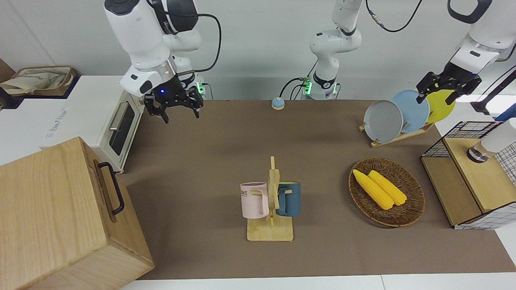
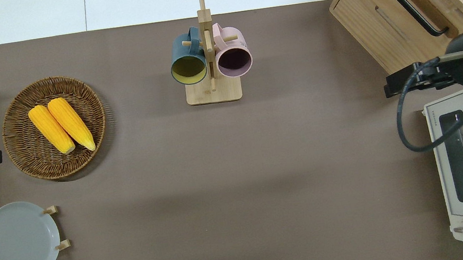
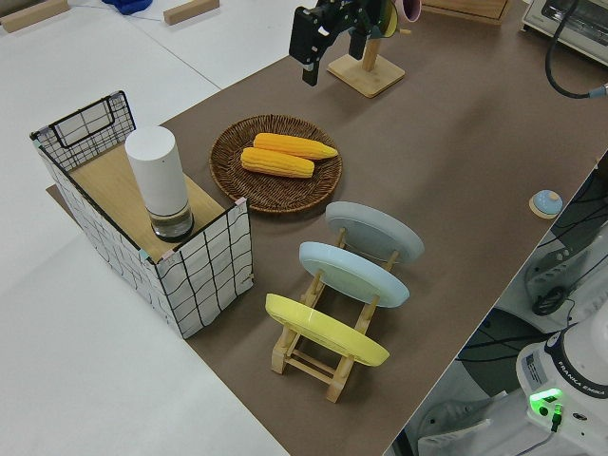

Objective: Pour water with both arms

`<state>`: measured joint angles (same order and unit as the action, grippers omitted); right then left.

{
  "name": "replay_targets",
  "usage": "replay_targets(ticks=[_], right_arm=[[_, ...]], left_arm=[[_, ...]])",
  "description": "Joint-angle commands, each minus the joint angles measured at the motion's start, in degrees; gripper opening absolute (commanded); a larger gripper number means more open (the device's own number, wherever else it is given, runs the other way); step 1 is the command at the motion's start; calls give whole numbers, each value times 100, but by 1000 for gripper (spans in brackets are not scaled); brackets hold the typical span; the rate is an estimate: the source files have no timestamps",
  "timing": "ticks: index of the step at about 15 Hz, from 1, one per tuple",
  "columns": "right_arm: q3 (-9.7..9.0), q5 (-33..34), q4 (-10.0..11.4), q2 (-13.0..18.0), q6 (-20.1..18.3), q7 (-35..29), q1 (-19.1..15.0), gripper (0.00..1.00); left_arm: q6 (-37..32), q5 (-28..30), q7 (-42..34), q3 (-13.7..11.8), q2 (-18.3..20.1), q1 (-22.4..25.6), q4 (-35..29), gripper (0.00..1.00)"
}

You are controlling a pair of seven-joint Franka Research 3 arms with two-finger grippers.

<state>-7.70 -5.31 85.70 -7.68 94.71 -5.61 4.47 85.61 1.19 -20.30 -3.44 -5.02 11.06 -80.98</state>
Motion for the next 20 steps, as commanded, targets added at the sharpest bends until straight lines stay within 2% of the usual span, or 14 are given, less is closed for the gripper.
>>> replay_targets(ticks=[1,4,7,8,11,17,20], right_arm=[[15,29,201,-267,590,42,334,994],[15,74,210,-514,934,42,564,994],[23,249,219,-646,1075,42,731,994],[23,345,280,-682,1197,42,792,994],[15,714,447,-734,1707,51,986,994],[15,890,448,-1077,2655,42,1065,994],[15,1145,439,-1270,3209,42,1127,994]], left_arm=[[70,-32,-974,45,-148,676,29,998],[465,-14,-1677,45,-280,1222,38,998],[685,91,-2152,36,-447,1556,38,998],[790,135,-2267,36,-473,1653,38,998],[1010,214,-2365,36,-526,1820,38,998],[1660,794,-2461,36,-693,2119,20,998],[2178,1215,-2838,45,-746,2286,-67,998]])
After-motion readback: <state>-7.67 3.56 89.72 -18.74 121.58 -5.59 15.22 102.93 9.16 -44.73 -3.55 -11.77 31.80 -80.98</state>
